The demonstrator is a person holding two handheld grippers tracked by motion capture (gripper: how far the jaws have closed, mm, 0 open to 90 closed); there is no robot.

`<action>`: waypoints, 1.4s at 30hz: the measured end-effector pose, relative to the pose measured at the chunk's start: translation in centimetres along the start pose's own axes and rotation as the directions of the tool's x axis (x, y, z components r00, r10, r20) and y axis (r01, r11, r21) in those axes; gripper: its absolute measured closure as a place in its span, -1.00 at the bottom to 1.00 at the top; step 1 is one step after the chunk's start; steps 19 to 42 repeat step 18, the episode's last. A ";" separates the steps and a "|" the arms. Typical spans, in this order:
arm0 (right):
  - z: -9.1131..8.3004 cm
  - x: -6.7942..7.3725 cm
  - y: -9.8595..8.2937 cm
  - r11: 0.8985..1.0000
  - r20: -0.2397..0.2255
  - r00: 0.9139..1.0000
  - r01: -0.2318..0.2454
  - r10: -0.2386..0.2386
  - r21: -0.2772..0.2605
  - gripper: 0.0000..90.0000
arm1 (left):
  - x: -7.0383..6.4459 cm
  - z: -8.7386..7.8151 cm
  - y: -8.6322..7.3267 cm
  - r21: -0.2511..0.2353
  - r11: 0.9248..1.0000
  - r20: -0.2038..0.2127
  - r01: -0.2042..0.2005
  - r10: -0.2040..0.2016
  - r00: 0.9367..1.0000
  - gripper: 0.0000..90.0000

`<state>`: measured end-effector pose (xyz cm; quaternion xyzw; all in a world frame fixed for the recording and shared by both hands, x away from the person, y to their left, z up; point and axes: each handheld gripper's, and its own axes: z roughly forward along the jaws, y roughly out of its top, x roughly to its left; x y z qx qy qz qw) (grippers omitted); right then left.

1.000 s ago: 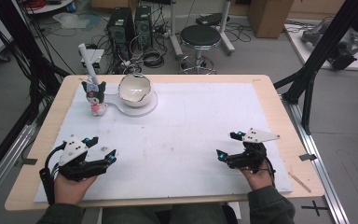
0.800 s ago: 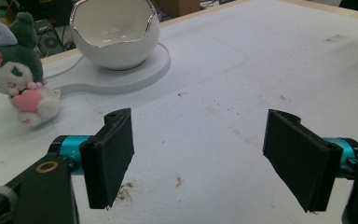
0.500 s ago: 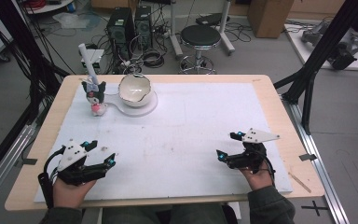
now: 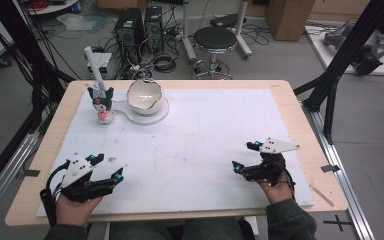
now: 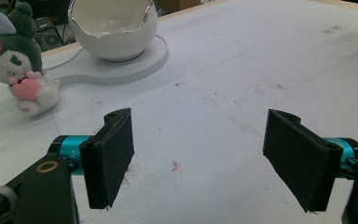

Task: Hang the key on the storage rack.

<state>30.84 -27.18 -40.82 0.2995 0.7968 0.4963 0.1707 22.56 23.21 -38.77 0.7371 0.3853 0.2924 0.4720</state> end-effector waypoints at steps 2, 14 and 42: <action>0.0 0.0 0.0 1.000 0.000 1.000 0.002 -0.002 0.000 -0.79 | 0.0 0.0 -0.1 -0.002 1.000 -0.002 0.006 -0.006 1.000 -0.45; 0.1 0.0 -0.1 1.000 -0.001 1.000 -0.002 0.002 0.010 -0.79 | -0.2 -0.2 -0.5 0.003 1.000 -0.002 -0.006 0.006 1.000 -0.46; 0.2 0.0 -0.1 1.000 -0.004 1.000 0.003 -0.003 0.014 -0.79 | -0.2 -0.1 -0.6 0.001 1.000 0.001 -0.001 0.001 1.000 -0.46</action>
